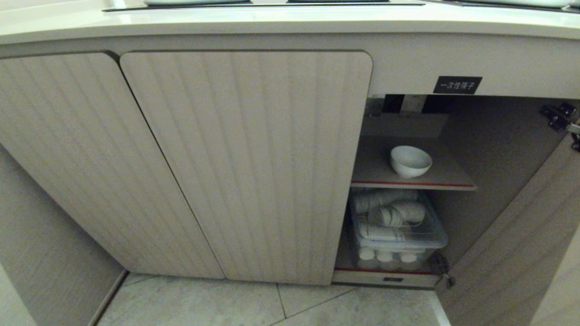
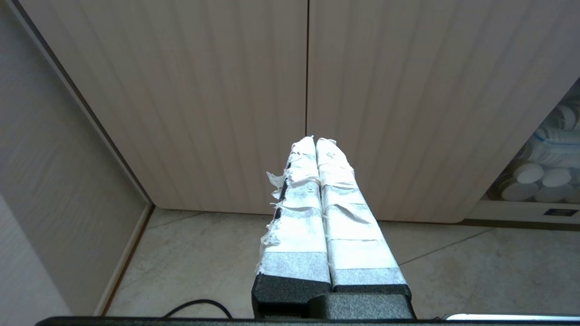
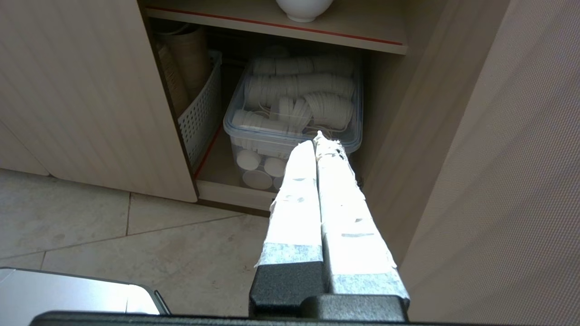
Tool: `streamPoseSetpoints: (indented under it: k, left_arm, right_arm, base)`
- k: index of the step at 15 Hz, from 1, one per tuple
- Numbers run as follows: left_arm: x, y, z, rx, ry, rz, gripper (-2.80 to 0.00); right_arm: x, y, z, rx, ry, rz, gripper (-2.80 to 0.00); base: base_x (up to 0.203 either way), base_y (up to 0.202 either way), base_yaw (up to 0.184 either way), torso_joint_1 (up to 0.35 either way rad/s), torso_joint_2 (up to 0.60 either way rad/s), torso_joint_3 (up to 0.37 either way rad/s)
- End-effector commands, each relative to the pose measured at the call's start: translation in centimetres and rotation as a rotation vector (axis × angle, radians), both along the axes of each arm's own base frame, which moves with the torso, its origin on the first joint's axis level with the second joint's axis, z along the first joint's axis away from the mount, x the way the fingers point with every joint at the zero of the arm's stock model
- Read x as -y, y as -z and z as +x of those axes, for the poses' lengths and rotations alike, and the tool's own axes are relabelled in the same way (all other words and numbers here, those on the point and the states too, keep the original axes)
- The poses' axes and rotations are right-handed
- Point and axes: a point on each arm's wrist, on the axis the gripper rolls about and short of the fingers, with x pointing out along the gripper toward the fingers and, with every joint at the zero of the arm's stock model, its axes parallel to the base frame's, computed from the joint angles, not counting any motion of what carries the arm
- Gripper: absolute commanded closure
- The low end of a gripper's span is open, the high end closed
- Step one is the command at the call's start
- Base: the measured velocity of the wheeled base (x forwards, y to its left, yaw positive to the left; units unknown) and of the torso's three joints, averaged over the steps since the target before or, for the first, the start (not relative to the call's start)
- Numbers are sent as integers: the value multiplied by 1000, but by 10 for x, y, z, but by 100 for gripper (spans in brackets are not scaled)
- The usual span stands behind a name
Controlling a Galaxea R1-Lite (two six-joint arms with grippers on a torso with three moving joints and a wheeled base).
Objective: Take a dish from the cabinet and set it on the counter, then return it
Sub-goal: Close the cabinet door
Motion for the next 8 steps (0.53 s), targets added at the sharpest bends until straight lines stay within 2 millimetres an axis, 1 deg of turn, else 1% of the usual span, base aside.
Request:
streamPoseSetpoints:
  k: [1, 8]
  left_arm:
    - [0, 0, 0, 0, 1, 0, 0]
    - [0, 0, 0, 1, 1, -2, 0]
  right_arm:
    - [0, 0, 0, -1, -1, -1, 0]
    - [0, 0, 0, -1, -1, -1, 0]
  base:
    - [0, 0, 0, 0, 0, 0]
    - [0, 0, 0, 0, 0, 0]
